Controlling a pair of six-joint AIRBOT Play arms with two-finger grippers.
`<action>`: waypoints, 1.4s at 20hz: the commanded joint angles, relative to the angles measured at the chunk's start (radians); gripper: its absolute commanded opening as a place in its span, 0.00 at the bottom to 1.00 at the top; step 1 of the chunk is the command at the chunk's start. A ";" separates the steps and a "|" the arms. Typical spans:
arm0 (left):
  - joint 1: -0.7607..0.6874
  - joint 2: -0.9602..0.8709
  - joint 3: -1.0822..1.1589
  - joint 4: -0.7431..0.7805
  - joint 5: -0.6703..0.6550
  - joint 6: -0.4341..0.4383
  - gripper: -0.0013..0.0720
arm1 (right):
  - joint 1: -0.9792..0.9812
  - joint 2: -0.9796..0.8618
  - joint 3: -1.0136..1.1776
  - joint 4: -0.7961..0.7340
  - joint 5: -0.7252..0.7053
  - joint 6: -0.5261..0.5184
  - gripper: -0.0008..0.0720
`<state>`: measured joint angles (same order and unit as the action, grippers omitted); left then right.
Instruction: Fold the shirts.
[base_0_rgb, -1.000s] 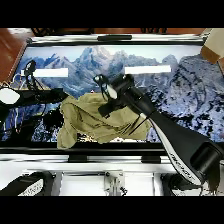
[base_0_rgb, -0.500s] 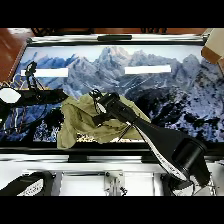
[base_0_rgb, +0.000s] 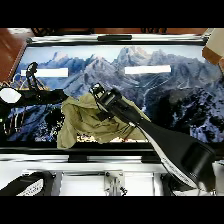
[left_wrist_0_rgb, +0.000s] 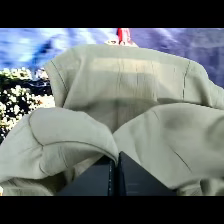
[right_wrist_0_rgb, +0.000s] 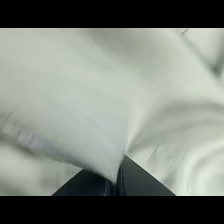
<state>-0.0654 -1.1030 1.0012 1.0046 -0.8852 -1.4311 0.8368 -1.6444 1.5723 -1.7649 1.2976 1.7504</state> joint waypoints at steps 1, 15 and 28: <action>0.000 -0.001 0.000 0.000 -0.060 0.009 0.09 | 0.001 0.175 0.018 0.096 0.093 -0.321 0.10; -0.003 -0.002 0.000 0.000 -0.156 0.040 0.09 | 0.001 0.313 0.018 0.505 0.220 -0.193 0.10; 0.209 0.011 0.117 0.124 -0.356 0.074 0.95 | 0.001 0.257 0.018 0.482 0.221 -0.165 0.10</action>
<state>0.0631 -1.0985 1.0607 1.0729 -1.1515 -1.3594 0.8371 -1.3853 1.5890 -1.2812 1.5177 1.5833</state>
